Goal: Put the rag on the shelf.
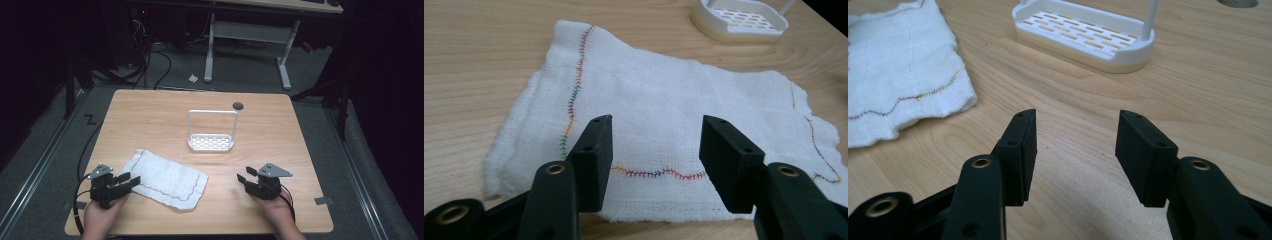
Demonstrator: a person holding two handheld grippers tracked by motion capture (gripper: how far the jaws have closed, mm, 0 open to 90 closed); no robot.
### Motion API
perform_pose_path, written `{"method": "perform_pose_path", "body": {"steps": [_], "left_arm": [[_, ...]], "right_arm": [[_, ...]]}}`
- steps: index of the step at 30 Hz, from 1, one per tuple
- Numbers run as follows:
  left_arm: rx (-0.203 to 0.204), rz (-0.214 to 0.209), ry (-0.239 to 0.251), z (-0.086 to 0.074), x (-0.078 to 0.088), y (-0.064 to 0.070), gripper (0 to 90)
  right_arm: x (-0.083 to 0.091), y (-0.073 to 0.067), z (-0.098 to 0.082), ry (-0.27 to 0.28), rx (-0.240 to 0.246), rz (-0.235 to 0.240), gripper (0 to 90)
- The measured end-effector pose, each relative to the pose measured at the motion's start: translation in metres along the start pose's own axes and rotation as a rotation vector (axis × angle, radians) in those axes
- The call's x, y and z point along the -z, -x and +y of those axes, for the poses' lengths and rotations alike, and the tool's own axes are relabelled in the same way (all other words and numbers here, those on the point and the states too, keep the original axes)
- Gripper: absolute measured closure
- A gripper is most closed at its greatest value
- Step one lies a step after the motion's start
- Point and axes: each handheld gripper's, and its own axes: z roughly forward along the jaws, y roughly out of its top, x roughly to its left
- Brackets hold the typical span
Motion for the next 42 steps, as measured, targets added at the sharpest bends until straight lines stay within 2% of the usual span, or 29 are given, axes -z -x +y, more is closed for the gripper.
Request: {"method": "perform_pose_path", "body": {"steps": [1,4,10,14,16,17,19,20,21,22,23,24,25,26,28,29,30,31,33,34,35,41,42], "left_arm": [[-0.012,0.005,-0.004,-0.001,-0.001,0.002,47.3],[-0.016,0.008,-0.006,-0.002,-0.002,0.002,47.0],[-0.03,0.029,-0.01,-0.004,0.001,0.0,47.3],[-0.042,0.035,-0.005,-0.004,0.002,-0.001,46.6],[-0.061,0.063,-0.007,-0.004,0.001,0.0,46.0],[-0.064,0.068,-0.014,-0.004,0.001,-0.001,46.7],[-0.071,0.071,-0.032,-0.004,-0.002,0.0,50.1],[-0.071,0.071,-0.032,-0.004,-0.002,0.0,51.3],[-0.081,0.069,-0.041,-0.004,-0.003,0.002,53.4],[-0.081,0.069,-0.041,-0.004,-0.003,0.002,55.5],[-0.097,0.08,-0.051,-0.004,-0.003,0.005,59.8],[-0.118,0.088,-0.071,-0.005,-0.004,0.007,61.8],[-0.118,0.088,-0.071,-0.005,-0.004,0.007,65.1],[-0.111,0.067,-0.085,-0.006,-0.005,0.008,68.1],[-0.122,0.062,-0.094,-0.006,-0.005,0.008,73.7],[-0.127,0.065,-0.096,-0.005,-0.004,0.008,76.3],[-0.127,0.065,-0.096,-0.005,-0.004,0.008,79.0],[-0.137,0.068,-0.097,-0.005,-0.004,0.009,81.2],[-0.143,0.059,-0.099,-0.005,-0.003,0.009,82.7],[-0.145,0.056,-0.103,-0.005,-0.004,0.009,82.7],[-0.144,0.052,-0.107,-0.006,-0.004,0.009,82.7],[-0.157,0.038,-0.109,-0.007,-0.006,0.013,80.8],[-0.156,0.036,-0.108,-0.007,-0.006,0.014,80.1]], "right_arm": [[-0.001,0.0,0.0,-0.006,0.004,-0.002,51.1],[-0.004,0.001,-0.002,-0.036,-0.003,-0.003,49.7],[-0.007,0.002,-0.001,-0.045,-0.019,0.008,50.2],[-0.01,0.0,0.0,-0.043,-0.003,0.008,50.2],[-0.013,-0.006,0.002,-0.063,0.016,0.011,50.0],[-0.017,-0.016,0.004,-0.068,0.053,0.033,52.0],[-0.021,-0.027,0.007,-0.074,0.067,0.064,54.3],[-0.021,-0.027,0.007,-0.074,0.067,0.064,54.3],[-0.028,-0.04,0.014,-0.085,0.105,0.068,59.6],[-0.03,-0.045,0.016,-0.085,0.117,0.07,62.0],[-0.035,-0.05,0.021,-0.086,0.116,0.1,62.0],[-0.04,-0.054,0.025,-0.088,0.116,0.126,66.8],[-0.044,-0.058,0.03,-0.088,0.123,0.141,69.2],[-0.049,-0.062,0.034,-0.094,0.129,0.155,72.4],[-0.059,-0.068,0.041,-0.099,0.129,0.169,79.0],[-0.067,-0.07,0.045,-0.111,0.118,0.191,82.9],[-0.067,-0.07,0.045,-0.111,0.118,0.191,82.9],[-0.08,-0.074,0.049,-0.135,0.122,0.189,90.0],[-0.092,-0.076,0.051,-0.168,0.127,0.193,90.0],[-0.092,-0.076,0.051,-0.168,0.127,0.193,90.0],[-0.1,-0.077,0.048,-0.195,0.141,0.196,90.0],[-0.085,-0.08,0.033,-0.196,0.141,0.22,90.0],[-0.07,-0.085,0.023,-0.192,0.145,0.228,90.0]]}}
